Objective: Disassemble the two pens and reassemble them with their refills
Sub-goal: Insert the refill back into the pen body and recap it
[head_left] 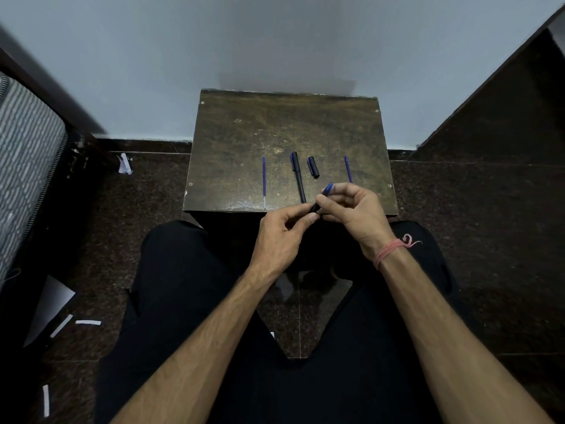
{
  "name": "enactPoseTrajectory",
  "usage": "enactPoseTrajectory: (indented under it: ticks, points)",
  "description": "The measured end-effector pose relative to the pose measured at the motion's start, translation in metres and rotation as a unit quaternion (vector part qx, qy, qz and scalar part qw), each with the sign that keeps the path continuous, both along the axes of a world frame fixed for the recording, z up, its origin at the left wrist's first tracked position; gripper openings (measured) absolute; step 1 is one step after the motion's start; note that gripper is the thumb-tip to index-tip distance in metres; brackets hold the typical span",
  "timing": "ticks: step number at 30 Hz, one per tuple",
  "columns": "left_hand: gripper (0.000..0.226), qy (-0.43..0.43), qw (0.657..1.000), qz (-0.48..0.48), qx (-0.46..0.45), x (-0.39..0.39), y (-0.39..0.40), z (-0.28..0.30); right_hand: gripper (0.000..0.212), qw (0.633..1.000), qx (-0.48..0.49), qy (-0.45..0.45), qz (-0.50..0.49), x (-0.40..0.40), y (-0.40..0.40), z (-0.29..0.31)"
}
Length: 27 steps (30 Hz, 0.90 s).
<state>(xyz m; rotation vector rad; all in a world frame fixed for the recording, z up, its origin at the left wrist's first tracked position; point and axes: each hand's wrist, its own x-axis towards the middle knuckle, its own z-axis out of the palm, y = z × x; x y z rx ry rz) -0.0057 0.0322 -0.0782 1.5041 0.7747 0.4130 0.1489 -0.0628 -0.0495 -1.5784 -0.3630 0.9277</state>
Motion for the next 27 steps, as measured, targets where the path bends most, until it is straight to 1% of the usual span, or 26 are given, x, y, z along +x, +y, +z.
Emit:
enactPoseTrajectory:
  ticks: [1, 3, 5, 7, 11, 12, 14, 16, 18, 20, 21, 23, 24, 25, 27]
  points:
    - [0.031, 0.001, 1.000, -0.001, 0.000, 0.000, 0.000, 0.000, 0.023, 1.000, 0.005, 0.002, -0.001, 0.000, 0.000, 0.001]
    - [0.031, 0.003, 1.000, -0.003, -0.001, 0.000, 0.000, 0.001, 0.032, 0.997, 0.052, 0.060, -0.004, 0.001, -0.001, 0.003]
    - [0.028, -0.005, 1.000, -0.009, -0.003, 0.001, 0.000, 0.000, 0.030, 0.990, 0.098, 0.102, 0.007, 0.006, -0.004, 0.004]
    - [0.027, -0.006, 1.000, -0.016, -0.008, 0.002, -0.001, 0.000, 0.027, 0.992, 0.095, 0.082, 0.006, 0.006, -0.005, 0.005]
    - [0.025, -0.004, 1.000, -0.026, -0.012, 0.001, -0.004, 0.002, 0.031, 0.997, 0.036, 0.004, -0.063, 0.000, 0.000, 0.003]
    - [0.026, -0.007, 1.000, -0.024, -0.014, 0.001, -0.004, 0.003, 0.033, 0.998, 0.038, 0.001, -0.058, -0.001, 0.001, 0.002]
    - [0.027, -0.015, 1.000, -0.014, -0.017, 0.002, -0.003, 0.003, 0.039, 0.996, 0.065, 0.045, -0.029, -0.001, 0.001, 0.000]
    - [0.025, -0.010, 1.000, -0.008, -0.017, 0.003, -0.001, 0.003, 0.029, 0.995, 0.080, 0.060, -0.005, 0.001, 0.000, -0.001]
    - [0.026, 0.001, 1.000, -0.015, -0.011, 0.002, -0.001, 0.003, 0.021, 0.996, 0.077, 0.033, 0.000, 0.002, 0.001, -0.003]
    - [0.025, 0.010, 1.000, -0.025, 0.005, 0.001, -0.002, 0.002, 0.015, 0.998, 0.060, 0.013, -0.022, 0.000, 0.002, -0.003]
    - [0.024, 0.012, 0.999, -0.029, 0.015, 0.001, -0.004, 0.002, 0.016, 0.998, 0.048, -0.006, -0.039, -0.002, 0.003, -0.004]
    - [0.023, 0.019, 0.999, -0.029, 0.032, 0.001, -0.005, 0.001, 0.028, 0.996, 0.025, -0.052, -0.068, -0.004, 0.004, -0.008]
    - [0.024, 0.021, 0.999, -0.024, 0.032, 0.001, -0.005, 0.001, 0.031, 0.996, 0.021, -0.050, -0.072, -0.006, 0.004, -0.010]
    - [0.025, 0.019, 0.999, -0.020, 0.026, 0.002, -0.005, 0.002, 0.034, 0.997, 0.029, -0.024, -0.069, -0.007, 0.004, -0.011]
    - [0.027, 0.014, 0.999, -0.021, 0.021, 0.003, -0.004, 0.002, 0.047, 0.995, 0.063, 0.061, -0.052, -0.007, 0.003, -0.010]
